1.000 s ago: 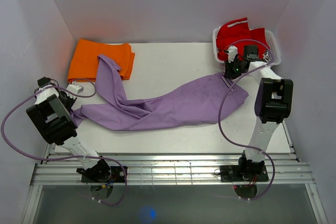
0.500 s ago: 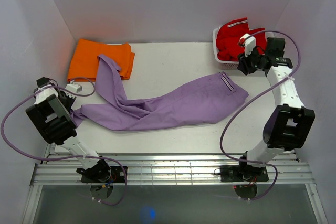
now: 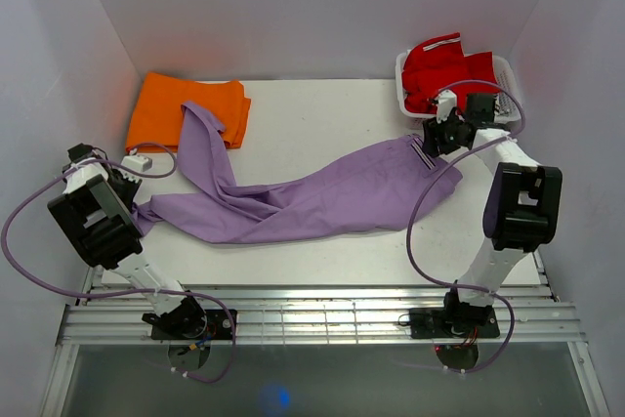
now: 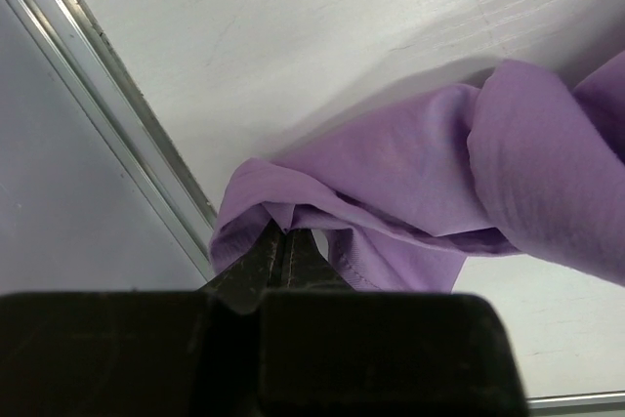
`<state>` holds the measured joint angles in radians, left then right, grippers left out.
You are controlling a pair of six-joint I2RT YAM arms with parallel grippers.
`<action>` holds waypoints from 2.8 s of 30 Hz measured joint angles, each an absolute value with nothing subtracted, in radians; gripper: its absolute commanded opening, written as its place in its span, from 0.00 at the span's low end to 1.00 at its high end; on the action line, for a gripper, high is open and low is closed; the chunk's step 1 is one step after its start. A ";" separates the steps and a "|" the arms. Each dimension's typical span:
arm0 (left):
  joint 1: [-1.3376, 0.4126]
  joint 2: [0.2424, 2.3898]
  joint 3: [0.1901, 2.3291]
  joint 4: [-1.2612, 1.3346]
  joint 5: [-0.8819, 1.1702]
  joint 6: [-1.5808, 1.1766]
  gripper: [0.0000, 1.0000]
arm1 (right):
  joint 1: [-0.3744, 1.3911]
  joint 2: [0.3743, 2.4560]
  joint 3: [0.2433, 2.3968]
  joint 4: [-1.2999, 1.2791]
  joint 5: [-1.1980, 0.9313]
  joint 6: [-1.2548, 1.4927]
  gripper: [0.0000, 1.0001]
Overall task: Fold and stack the trousers
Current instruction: Flatten the trousers out
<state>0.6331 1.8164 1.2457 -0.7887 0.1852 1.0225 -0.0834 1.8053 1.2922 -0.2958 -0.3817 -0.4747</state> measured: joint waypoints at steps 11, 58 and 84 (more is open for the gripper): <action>0.633 1.842 1.244 -0.788 0.192 1.012 0.00 | -0.025 1.932 1.297 -0.176 -0.337 -0.407 0.58; 0.820 1.840 1.301 -0.908 0.272 1.054 0.00 | -0.794 1.070 0.733 -0.928 -0.381 -1.958 0.91; 0.392 1.669 1.390 -0.883 0.698 0.920 0.88 | -0.256 1.467 1.089 -0.768 -0.442 -1.410 0.81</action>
<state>0.3920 1.6688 1.3903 -0.8833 0.6975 0.9203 -0.2562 1.4670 1.0893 -0.7685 -0.4416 -1.4101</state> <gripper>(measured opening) 0.876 0.816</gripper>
